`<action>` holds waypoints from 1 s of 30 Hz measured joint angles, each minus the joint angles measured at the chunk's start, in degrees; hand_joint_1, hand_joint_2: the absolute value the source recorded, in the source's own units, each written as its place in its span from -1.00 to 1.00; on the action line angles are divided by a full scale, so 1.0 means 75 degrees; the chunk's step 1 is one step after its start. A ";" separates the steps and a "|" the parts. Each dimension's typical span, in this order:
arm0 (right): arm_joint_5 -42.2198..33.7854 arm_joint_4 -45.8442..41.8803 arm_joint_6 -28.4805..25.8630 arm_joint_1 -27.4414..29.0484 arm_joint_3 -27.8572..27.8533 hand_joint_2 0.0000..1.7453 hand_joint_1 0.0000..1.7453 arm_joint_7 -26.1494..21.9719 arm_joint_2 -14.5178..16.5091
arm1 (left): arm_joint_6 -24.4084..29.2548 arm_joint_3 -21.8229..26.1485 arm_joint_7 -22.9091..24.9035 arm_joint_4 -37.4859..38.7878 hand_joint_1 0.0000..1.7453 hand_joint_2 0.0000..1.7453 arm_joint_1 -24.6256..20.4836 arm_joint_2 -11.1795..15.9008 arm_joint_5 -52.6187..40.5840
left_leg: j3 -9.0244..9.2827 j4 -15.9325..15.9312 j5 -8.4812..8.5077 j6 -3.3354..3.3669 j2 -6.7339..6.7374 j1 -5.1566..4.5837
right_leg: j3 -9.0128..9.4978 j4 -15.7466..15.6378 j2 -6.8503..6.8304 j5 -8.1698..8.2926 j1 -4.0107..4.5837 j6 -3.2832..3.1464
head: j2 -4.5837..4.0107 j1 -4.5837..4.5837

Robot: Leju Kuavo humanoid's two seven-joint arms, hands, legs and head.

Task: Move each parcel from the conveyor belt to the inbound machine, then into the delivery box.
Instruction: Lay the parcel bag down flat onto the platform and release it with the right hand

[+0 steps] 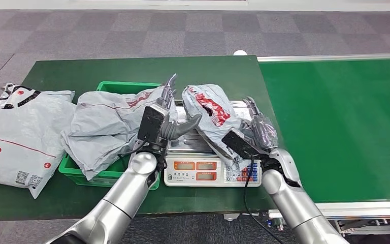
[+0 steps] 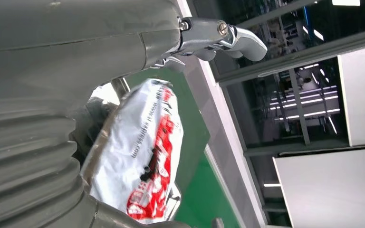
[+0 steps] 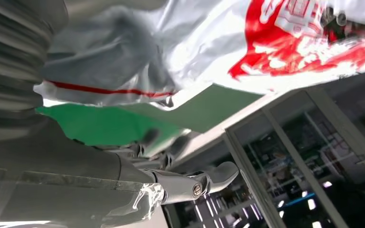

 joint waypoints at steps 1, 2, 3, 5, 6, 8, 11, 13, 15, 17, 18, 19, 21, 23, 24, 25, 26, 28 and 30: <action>-0.0115 0.0008 0.0020 0.0006 -0.0047 1.00 -1.00 -0.0074 -0.0037 | -0.0001 -0.0012 -0.0019 0.0034 -1.00 1.00 -0.0027 -0.0003 0.0025 | 0.0000 0.0000 0.0000 0.0000 0.0000 -0.0001 | 0.0000 0.0000 0.0000 0.0000 -0.0001 0.0000 | 0.0000 0.0000; -0.0208 0.0019 0.0031 0.0007 -0.0100 1.00 -1.00 -0.0141 -0.0069 | -0.0001 -0.0024 -0.0036 0.0066 -1.00 1.00 -0.0052 -0.0004 0.0044 | -0.0001 0.0000 0.0000 0.0000 -0.0001 -0.0001 | 0.0000 0.0000 -0.0001 0.0000 -0.0001 0.0000 | 0.0000 0.0000; -0.0293 0.0032 0.0044 0.0005 -0.0149 1.00 -1.00 -0.0203 -0.0096 | -0.0001 -0.0032 -0.0048 0.0094 -1.00 1.00 -0.0074 -0.0004 0.0061 | -0.0001 0.0000 0.0000 0.0000 -0.0001 -0.0001 | 0.0000 0.0000 -0.0001 0.0000 -0.0001 0.0000 | 0.0000 0.0000; -0.0509 0.0065 0.0114 -0.0001 -0.0253 1.00 -1.00 -0.0352 -0.0141 | -0.0001 -0.0044 -0.0073 0.0150 -1.00 1.00 -0.0111 -0.0004 0.0108 | -0.0001 0.0000 0.0000 0.0000 -0.0001 -0.0001 | 0.0001 0.0000 0.0000 0.0001 -0.0001 0.0001 | 0.0000 0.0000; -0.0654 0.0087 0.0159 -0.0011 -0.0305 1.00 -1.00 -0.0446 -0.0156 | 0.0001 -0.0052 -0.0087 0.0175 -1.00 1.00 -0.0125 -0.0003 0.0138 | -0.0001 0.0000 0.0000 0.0000 0.0000 -0.0001 | 0.0001 0.0000 0.0002 0.0001 -0.0001 0.0001 | 0.0000 0.0000; -0.0941 0.0151 0.0250 -0.0064 -0.0424 1.00 -1.00 -0.0640 -0.0171 | 0.0008 -0.0074 -0.0118 0.0218 -1.00 1.00 -0.0144 -0.0004 0.0202 | 0.0000 0.0000 0.0000 0.0000 0.0001 -0.0001 | 0.0000 0.0000 0.0004 0.0002 -0.0001 0.0001 | 0.0000 0.0000; -0.1382 0.0271 0.0475 -0.0205 -0.0581 1.00 -1.00 -0.0969 -0.0184 | 0.0023 -0.0093 -0.0154 0.0270 -1.00 1.00 -0.0170 -0.0005 0.0267 | 0.0001 0.0000 0.0001 0.0000 0.0002 -0.0001 | 0.0000 0.0000 0.0003 0.0002 0.0000 0.0001 | 0.0000 0.0000; -0.1962 0.0368 0.0788 -0.0296 -0.0718 1.00 -1.00 -0.1373 -0.0194 | 0.0049 -0.0106 -0.0189 0.0305 -1.00 1.00 -0.0190 -0.0004 0.0282 | 0.0000 0.0000 0.0001 0.0000 0.0000 0.0000 | 0.0000 0.0000 0.0001 0.0002 0.0000 0.0000 | 0.0000 0.0000; -0.2663 0.0480 0.1108 -0.0381 -0.0909 1.00 -1.00 -0.1795 -0.0197 | 0.0090 -0.0156 -0.0228 0.0340 -1.00 1.00 -0.0212 -0.0001 0.0283 | 0.0000 0.0000 0.0002 0.0000 -0.0001 -0.0001 | 0.0001 0.0000 0.0000 0.0002 0.0000 0.0001 | 0.0000 0.0000; -0.3259 0.0602 0.1381 -0.0470 -0.1117 1.00 -1.00 -0.2070 -0.0200 | 0.0138 -0.0217 -0.0254 0.0369 -1.00 1.00 -0.0226 0.0000 0.0262 | -0.0001 0.0000 0.0001 0.0000 -0.0001 -0.0001 | 0.0002 0.0000 0.0001 0.0003 -0.0001 0.0001 | 0.0000 0.0000; -0.3567 0.0675 0.1525 -0.0520 -0.1222 1.00 -1.00 -0.2174 -0.0200 | 0.0167 -0.0238 -0.0259 0.0383 -1.00 1.00 -0.0233 0.0003 0.0237 | -0.0001 0.0001 0.0001 0.0000 -0.0001 -0.0002 | 0.0002 0.0000 0.0002 0.0003 -0.0002 0.0001 | 0.0000 0.0000; -0.3912 0.0761 0.1686 -0.0573 -0.1328 1.00 -1.00 -0.2274 -0.0201 | 0.0203 -0.0258 -0.0259 0.0395 -1.00 1.00 -0.0242 0.0007 0.0200 | -0.0001 0.0001 0.0001 0.0001 0.0000 -0.0002 | 0.0001 0.0000 0.0002 0.0003 -0.0002 0.0001 | 0.0000 0.0000; -0.4586 0.0956 0.1963 -0.0676 -0.1537 1.00 -1.00 -0.2441 -0.0204 | 0.0262 -0.0316 -0.0251 0.0418 -1.00 1.00 -0.0269 0.0023 0.0116 | -0.0002 0.0002 0.0001 0.0001 -0.0005 -0.0003 | 0.0002 0.0000 -0.0002 0.0003 -0.0003 0.0001 | 0.0000 0.0000; -0.5038 0.1152 0.2138 -0.0776 -0.1689 1.00 -1.00 -0.2550 -0.0216 | 0.0302 -0.0383 -0.0232 0.0447 -1.00 1.00 -0.0303 0.0043 0.0048 | -0.0002 0.0002 0.0001 0.0001 -0.0009 -0.0003 | 0.0003 0.0000 -0.0005 0.0003 -0.0003 0.0002 | 0.0000 0.0000; -0.5234 0.1272 0.2212 -0.0848 -0.1748 1.00 -1.00 -0.2589 -0.0224 | 0.0314 -0.0415 -0.0217 0.0473 -1.00 1.00 -0.0331 0.0055 0.0012 | -0.0002 0.0002 0.0001 0.0001 -0.0009 -0.0003 | 0.0002 0.0000 -0.0003 0.0004 -0.0003 0.0002 | 0.0000 0.0000; -0.5434 0.1423 0.2268 -0.0940 -0.1806 1.00 -1.00 -0.2632 -0.0237 | 0.0323 -0.0450 -0.0197 0.0508 -1.00 1.00 -0.0374 0.0066 -0.0035 | -0.0002 0.0002 0.0002 0.0001 -0.0007 -0.0003 | 0.0000 0.0000 -0.0001 0.0005 -0.0003 0.0002 | 0.0000 0.0000; -0.5644 0.1605 0.2292 -0.1057 -0.1866 1.00 -1.00 -0.2685 -0.0256 | 0.0326 -0.0490 -0.0164 0.0556 -1.00 1.00 -0.0435 0.0075 -0.0095 | -0.0002 0.0002 0.0003 0.0002 -0.0007 -0.0003 | 0.0000 0.0000 -0.0001 0.0006 -0.0003 0.0003 | 0.0000 0.0000; -0.5936 0.2018 0.2180 -0.1337 -0.1978 1.00 -1.00 -0.2825 -0.0313 | 0.0326 -0.0587 -0.0051 0.0699 -1.00 1.00 -0.0616 0.0080 -0.0239 | -0.0003 0.0003 0.0008 0.0003 -0.0008 -0.0003 | -0.0001 0.0000 -0.0005 0.0009 -0.0003 0.0003 | 0.0000 0.0000; -0.6044 0.2454 0.1938 -0.1623 -0.2044 1.00 -1.00 -0.2979 -0.0374 | 0.0326 -0.0716 0.0144 0.0933 -1.00 1.00 -0.0879 0.0071 -0.0446 | -0.0004 0.0004 0.0011 0.0003 -0.0009 -0.0003 | -0.0001 0.0000 -0.0006 0.0012 -0.0002 0.0001 | 0.0000 0.0000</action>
